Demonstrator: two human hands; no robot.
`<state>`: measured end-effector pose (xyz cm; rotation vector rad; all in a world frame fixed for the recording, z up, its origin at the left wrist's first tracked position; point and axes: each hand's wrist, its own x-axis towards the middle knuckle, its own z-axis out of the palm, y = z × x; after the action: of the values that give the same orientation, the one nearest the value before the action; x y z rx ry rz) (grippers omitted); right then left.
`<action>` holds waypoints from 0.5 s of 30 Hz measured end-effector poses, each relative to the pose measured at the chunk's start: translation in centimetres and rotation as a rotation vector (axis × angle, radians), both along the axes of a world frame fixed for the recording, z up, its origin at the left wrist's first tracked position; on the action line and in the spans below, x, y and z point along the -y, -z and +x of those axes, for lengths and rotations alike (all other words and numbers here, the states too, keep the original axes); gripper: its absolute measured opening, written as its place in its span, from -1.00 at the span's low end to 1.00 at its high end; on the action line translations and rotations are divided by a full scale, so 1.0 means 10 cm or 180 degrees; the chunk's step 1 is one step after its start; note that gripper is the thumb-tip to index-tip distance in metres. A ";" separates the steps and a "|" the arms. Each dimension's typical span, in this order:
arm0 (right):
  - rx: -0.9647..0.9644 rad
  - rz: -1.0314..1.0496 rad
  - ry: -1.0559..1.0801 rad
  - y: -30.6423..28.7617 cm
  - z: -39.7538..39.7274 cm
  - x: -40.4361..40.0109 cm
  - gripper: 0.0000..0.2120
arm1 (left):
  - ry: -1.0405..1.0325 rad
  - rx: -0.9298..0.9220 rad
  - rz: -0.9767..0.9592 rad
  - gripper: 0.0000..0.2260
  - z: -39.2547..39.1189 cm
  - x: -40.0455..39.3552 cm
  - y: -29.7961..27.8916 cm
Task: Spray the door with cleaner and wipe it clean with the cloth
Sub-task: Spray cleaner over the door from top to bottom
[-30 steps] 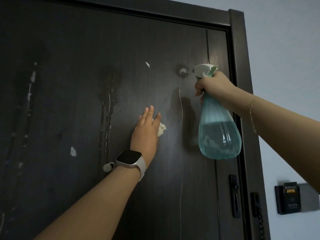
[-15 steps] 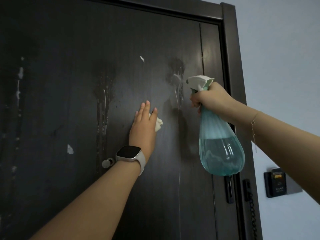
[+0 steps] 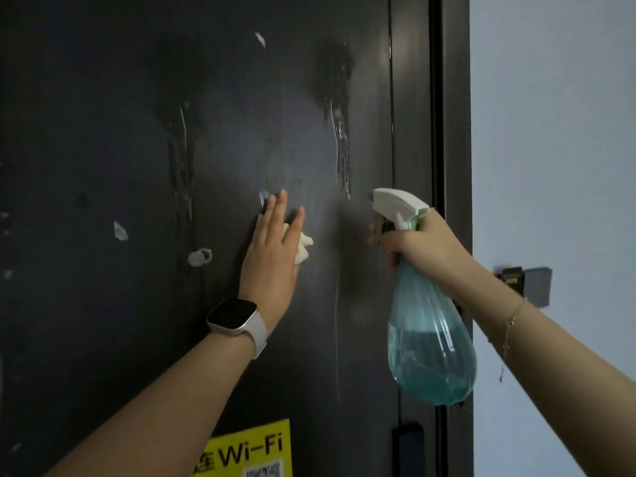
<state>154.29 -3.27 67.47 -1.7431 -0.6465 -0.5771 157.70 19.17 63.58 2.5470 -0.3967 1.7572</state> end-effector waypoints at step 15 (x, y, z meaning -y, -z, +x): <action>-0.0218 0.0140 0.0283 1.29 0.32 -0.31 -0.79 | -0.0406 -0.0417 -0.0096 -0.25 0.08 -0.12 0.63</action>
<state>157.45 -0.22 54.53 -1.7493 -0.5069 -0.5861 158.51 20.33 57.28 2.7020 -0.2060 1.6068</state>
